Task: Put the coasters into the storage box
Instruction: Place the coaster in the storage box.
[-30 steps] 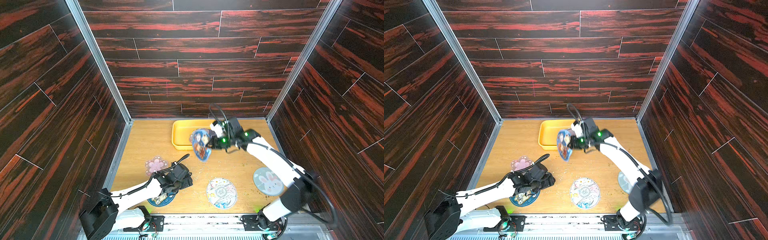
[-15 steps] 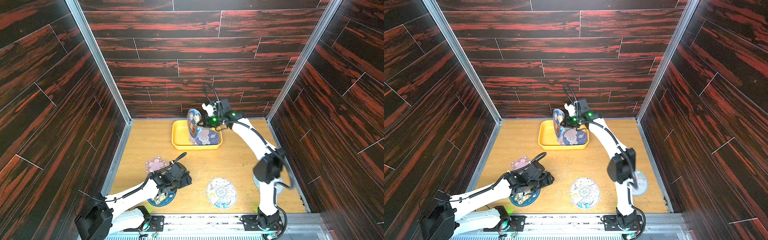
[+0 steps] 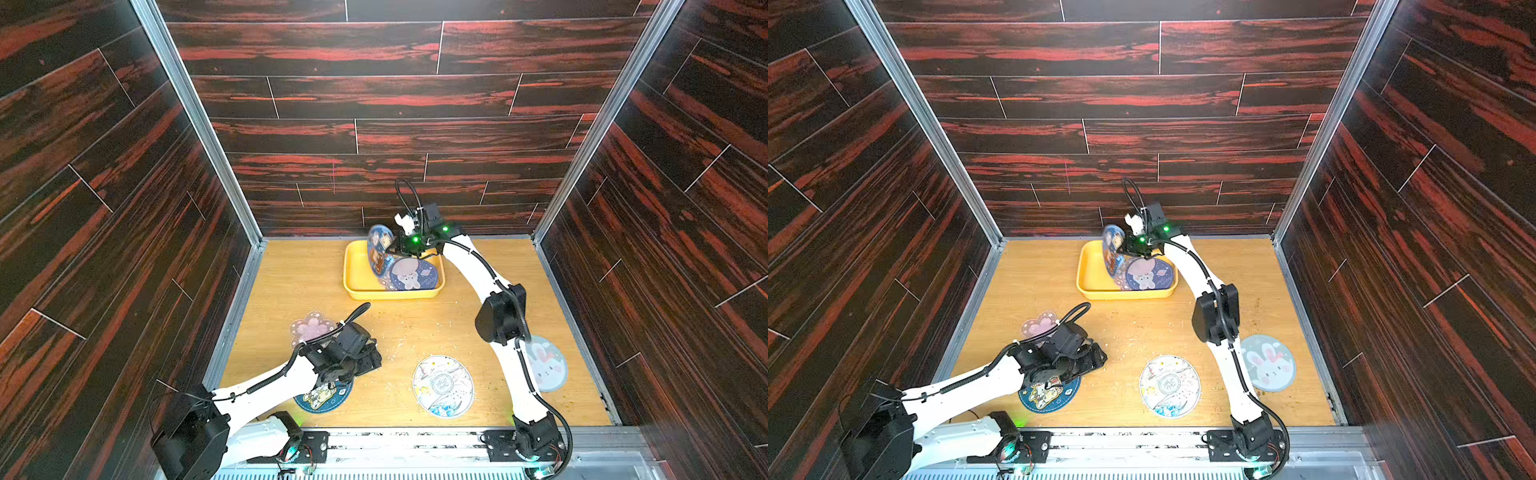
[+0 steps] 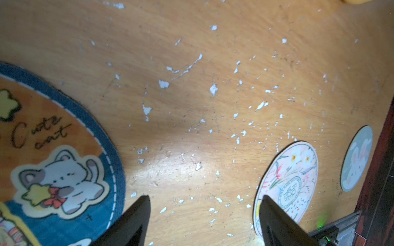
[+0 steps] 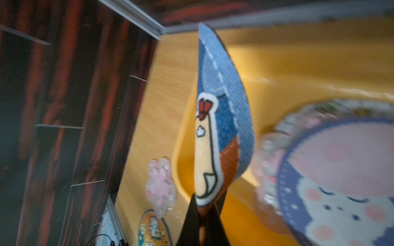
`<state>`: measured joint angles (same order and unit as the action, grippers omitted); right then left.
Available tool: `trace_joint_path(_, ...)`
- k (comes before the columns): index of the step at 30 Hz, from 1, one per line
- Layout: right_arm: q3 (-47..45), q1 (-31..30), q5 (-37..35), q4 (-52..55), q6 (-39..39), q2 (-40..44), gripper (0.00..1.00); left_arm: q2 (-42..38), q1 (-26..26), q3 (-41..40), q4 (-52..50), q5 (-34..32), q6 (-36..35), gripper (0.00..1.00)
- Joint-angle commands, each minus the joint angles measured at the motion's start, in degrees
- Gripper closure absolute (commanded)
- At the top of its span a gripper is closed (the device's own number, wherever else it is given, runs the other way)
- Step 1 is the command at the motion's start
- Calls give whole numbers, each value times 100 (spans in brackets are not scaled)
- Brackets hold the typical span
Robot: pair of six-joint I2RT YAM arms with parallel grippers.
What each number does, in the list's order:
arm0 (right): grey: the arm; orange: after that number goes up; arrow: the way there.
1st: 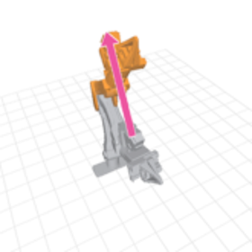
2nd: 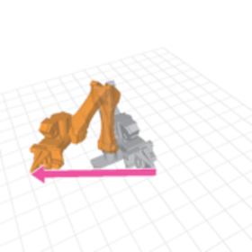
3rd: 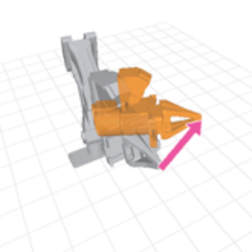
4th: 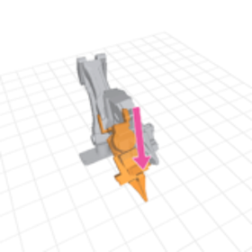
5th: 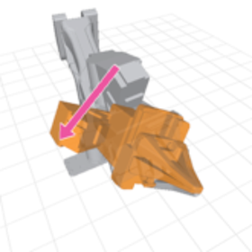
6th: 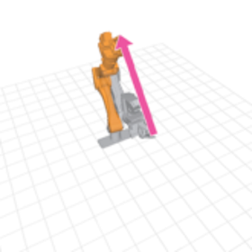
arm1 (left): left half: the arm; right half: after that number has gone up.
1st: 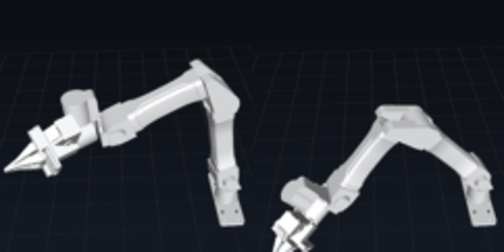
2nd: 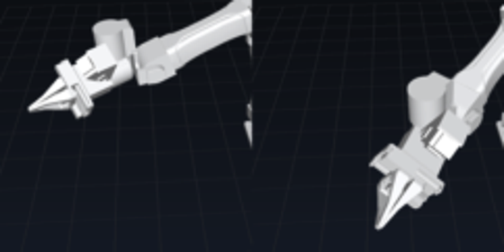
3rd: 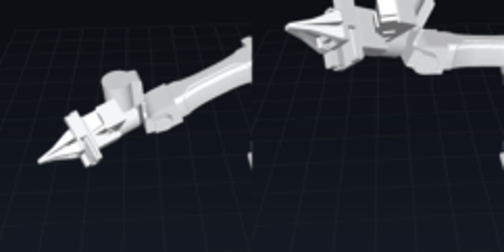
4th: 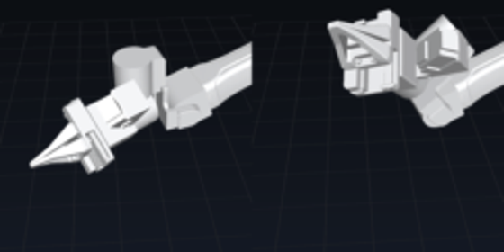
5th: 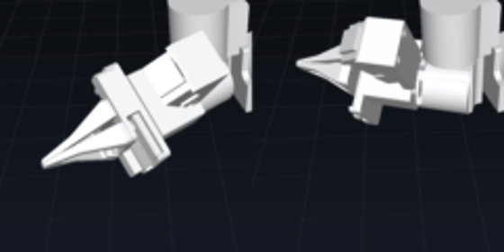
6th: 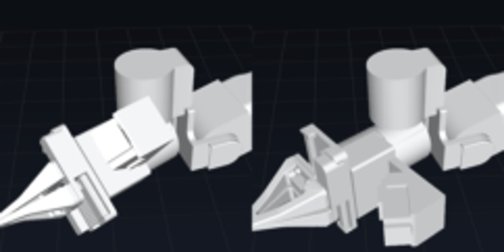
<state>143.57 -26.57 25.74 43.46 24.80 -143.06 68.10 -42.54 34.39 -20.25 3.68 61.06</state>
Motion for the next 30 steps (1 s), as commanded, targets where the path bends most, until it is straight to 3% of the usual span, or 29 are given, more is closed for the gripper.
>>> trace_joint_path(1,11,209,44,233,-79,-339,100,73,62,32,-32,45,-54,16)
trace_joint_path(10,-308,510,-743,676,-372,-362,100,270,141,168,-23,69,-188,16)
trace_joint_path(19,-264,539,-1377,1081,-771,-155,45,578,150,436,-91,135,-355,16)
trace_joint_path(25,-782,530,-1457,1047,-794,414,34,564,150,524,-216,123,-449,16)
trace_joint_path(30,-2194,512,-1341,487,-657,1414,30,573,150,577,-234,174,-528,16)
